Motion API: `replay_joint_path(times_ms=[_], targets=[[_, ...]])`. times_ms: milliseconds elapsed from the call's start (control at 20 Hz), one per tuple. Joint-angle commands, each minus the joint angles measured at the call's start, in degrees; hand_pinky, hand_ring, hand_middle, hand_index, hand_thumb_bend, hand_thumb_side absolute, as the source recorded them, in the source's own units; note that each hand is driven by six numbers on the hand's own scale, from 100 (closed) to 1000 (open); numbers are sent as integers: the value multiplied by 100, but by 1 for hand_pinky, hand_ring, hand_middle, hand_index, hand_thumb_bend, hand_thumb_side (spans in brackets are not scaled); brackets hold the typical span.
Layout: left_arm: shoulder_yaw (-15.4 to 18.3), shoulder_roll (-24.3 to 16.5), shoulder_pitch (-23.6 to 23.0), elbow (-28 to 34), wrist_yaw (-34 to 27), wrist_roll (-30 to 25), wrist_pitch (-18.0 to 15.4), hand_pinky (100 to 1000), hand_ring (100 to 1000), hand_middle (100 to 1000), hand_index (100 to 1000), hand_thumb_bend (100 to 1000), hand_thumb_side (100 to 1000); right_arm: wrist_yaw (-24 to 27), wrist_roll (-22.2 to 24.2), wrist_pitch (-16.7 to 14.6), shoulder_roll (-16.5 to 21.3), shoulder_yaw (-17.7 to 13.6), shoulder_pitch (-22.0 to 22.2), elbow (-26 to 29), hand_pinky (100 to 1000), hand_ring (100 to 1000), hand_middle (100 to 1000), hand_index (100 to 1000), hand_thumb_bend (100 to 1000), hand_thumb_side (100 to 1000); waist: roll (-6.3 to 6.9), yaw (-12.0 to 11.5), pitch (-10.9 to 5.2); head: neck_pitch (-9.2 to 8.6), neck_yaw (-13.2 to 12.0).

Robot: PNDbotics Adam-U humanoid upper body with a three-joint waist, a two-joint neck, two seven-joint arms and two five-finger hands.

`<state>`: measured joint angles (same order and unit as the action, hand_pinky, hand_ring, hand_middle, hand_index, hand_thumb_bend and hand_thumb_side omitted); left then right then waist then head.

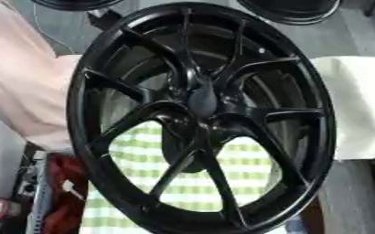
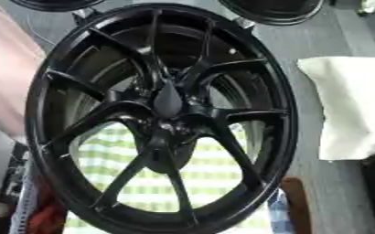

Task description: Pull the pin out of the wheel hub.

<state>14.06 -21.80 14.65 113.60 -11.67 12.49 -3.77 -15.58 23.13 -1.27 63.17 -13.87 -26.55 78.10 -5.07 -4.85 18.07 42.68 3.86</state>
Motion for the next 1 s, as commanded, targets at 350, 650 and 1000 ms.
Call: replay_joint_path(times_ms=[350, 650, 1000], targets=[[86, -107, 21, 99, 30, 49, -13, 842, 642, 632, 798, 102, 792, -724, -629, 398, -464, -710, 636, -393, 834, 793, 642, 724, 509, 129, 65, 50, -47, -105, -102], [87, -92, 24, 99, 27, 45, -20, 843, 643, 633, 798, 102, 793, -240, -699, -3, -698, -800, 700, -241, 909, 933, 842, 850, 403, 334, 90, 42, -36, -113, -95], [84, -84, 29, 99, 21, 36, -23, 843, 643, 633, 798, 100, 793, 541, -1227, -181, -757, -807, 594, 81, 894, 873, 732, 778, 370, 314, 99, 41, -36, -111, -71]])
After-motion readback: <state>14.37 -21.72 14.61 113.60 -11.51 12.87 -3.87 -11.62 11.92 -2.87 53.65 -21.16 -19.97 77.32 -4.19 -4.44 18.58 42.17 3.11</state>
